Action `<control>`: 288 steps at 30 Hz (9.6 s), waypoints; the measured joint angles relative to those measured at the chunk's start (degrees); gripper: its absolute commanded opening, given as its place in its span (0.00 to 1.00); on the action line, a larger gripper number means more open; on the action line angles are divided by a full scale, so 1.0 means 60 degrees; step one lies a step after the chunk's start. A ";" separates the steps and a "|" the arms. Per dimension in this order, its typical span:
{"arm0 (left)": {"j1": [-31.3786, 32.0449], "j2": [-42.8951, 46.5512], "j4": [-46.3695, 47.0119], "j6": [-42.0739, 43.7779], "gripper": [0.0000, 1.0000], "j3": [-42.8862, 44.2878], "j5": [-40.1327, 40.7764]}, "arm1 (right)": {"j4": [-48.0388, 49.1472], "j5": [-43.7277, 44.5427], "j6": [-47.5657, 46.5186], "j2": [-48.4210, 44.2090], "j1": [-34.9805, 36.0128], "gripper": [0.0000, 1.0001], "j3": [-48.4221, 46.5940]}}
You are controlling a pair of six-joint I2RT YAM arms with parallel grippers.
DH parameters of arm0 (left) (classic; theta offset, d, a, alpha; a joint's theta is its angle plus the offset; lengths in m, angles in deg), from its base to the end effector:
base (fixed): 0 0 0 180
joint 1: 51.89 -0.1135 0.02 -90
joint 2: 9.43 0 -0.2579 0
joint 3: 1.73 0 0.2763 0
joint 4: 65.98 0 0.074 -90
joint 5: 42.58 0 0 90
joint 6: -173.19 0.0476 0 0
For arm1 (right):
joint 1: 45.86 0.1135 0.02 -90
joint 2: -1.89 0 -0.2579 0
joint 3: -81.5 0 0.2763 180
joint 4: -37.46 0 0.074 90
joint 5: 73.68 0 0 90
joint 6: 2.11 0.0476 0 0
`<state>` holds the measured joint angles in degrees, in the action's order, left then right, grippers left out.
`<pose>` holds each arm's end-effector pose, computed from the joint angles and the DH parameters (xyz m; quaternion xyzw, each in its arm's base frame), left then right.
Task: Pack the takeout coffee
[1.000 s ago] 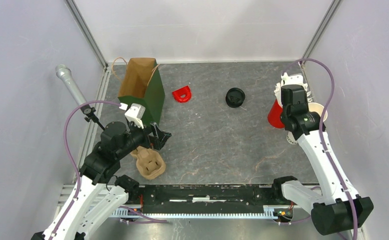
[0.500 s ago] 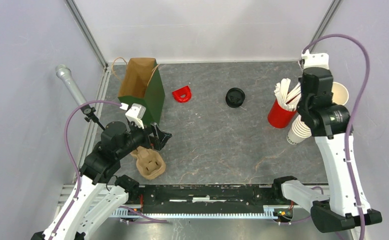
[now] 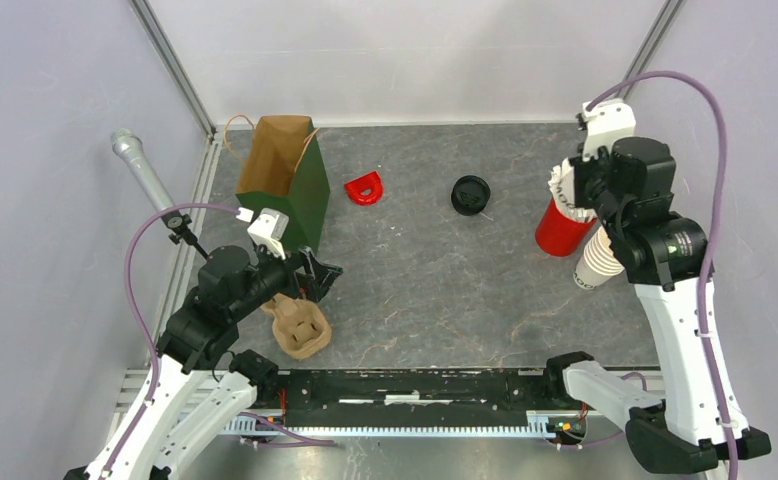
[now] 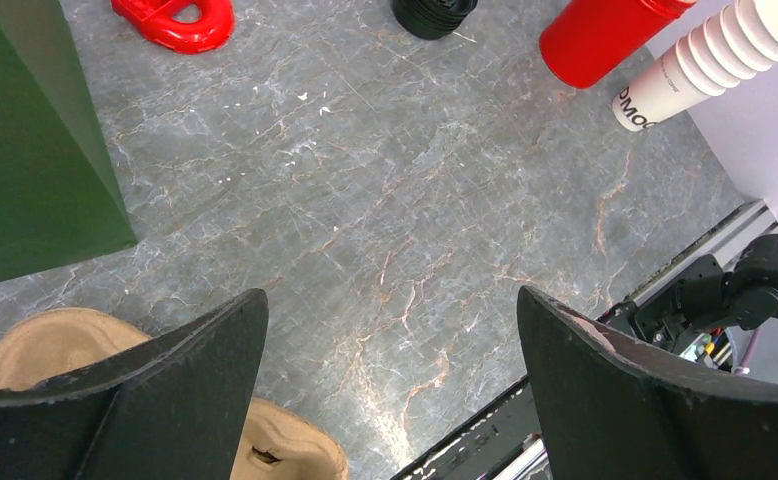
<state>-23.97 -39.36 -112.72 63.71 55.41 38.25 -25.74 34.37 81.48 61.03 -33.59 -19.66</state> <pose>0.1345 -0.0799 0.3281 0.1059 0.8086 -0.2909 0.5003 0.2027 0.0290 0.4768 -0.0448 0.8184 -0.1007 0.5640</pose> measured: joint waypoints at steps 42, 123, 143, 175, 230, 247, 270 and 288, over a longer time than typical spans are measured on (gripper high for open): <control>0.0000 0.0193 0.0004 0.0000 1.00 -0.0004 0.0288 | 0.4554 0.0623 0.1180 0.1089 0.8437 0.34 0.7100; -0.0102 -0.0182 0.0000 0.0000 1.00 -0.0055 -0.0055 | 0.6510 -0.1213 0.1067 0.8604 0.2095 0.21 0.1453; -0.0142 -0.0182 0.0004 0.0000 1.00 -0.0055 -0.0076 | 0.6575 -0.1242 0.1209 0.8830 0.2095 0.20 0.1453; -0.0197 -0.0200 0.0004 0.0000 1.00 -0.0055 -0.0087 | 0.7144 -0.3370 0.1825 0.8488 0.1249 0.12 0.2200; -0.0204 -0.0219 0.0004 0.0000 1.00 -0.0055 -0.0113 | 0.7136 -0.4229 0.1993 0.8229 0.0994 0.21 0.2237; -0.0204 -0.0251 0.0004 0.0000 1.00 -0.0055 -0.0255 | 0.7107 -0.4255 0.1989 0.8419 0.0994 0.20 0.2091; -0.0208 -0.0255 0.0004 0.0000 1.00 -0.0055 -0.0255 | 0.7151 -0.4557 0.1949 0.8440 0.0994 0.00 0.2055; -0.0208 -0.0259 0.0000 0.0000 1.00 -0.0055 -0.0255 | 0.7042 -0.4521 0.1840 0.7501 0.0987 0.00 0.2058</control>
<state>-25.21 -40.92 -112.72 63.71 55.08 36.72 16.51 7.24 92.52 106.03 -27.66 -7.31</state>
